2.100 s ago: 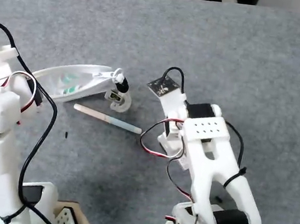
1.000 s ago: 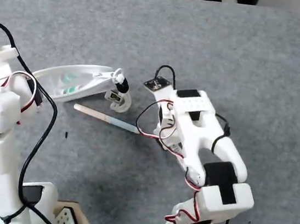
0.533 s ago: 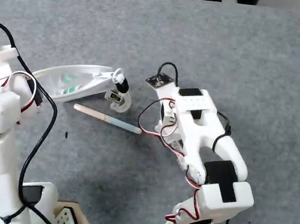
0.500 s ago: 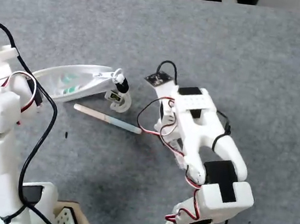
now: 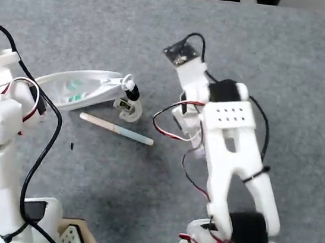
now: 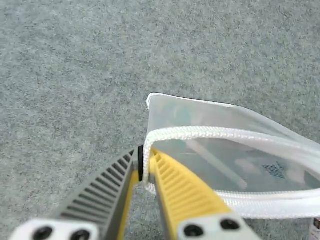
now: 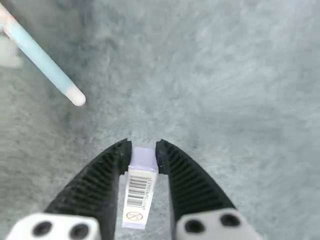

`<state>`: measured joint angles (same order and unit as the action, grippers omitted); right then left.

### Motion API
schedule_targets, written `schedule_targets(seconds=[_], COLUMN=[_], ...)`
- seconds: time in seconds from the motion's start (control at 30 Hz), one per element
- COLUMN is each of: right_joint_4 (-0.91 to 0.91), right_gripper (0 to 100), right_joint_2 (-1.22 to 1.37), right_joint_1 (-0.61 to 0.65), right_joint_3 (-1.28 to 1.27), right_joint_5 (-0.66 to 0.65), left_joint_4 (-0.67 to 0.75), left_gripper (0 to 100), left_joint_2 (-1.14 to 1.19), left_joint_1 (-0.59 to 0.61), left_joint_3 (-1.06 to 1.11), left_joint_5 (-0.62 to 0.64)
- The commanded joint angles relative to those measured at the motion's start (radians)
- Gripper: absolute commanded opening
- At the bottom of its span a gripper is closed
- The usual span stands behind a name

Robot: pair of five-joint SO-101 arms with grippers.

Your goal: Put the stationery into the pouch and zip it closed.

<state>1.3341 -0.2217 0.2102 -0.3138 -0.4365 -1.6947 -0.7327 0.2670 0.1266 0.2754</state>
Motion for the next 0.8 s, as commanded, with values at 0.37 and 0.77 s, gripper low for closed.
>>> schedule_targets(seconds=[0.37,0.77], right_joint_4=[-0.097,-0.287], right_gripper=[1.2,1.2], right_joint_2=[-0.242,-0.243], right_joint_1=[0.216,0.407], right_joint_3=[0.341,0.509], right_joint_5=[0.003,0.212], left_joint_4=[-0.005,-0.006], left_gripper=[3,3], left_joint_2=[-0.003,-0.003], left_joint_1=[0.016,0.054], left_joint_3=[-0.002,-0.001], left_joint_5=[-0.009,-0.028])
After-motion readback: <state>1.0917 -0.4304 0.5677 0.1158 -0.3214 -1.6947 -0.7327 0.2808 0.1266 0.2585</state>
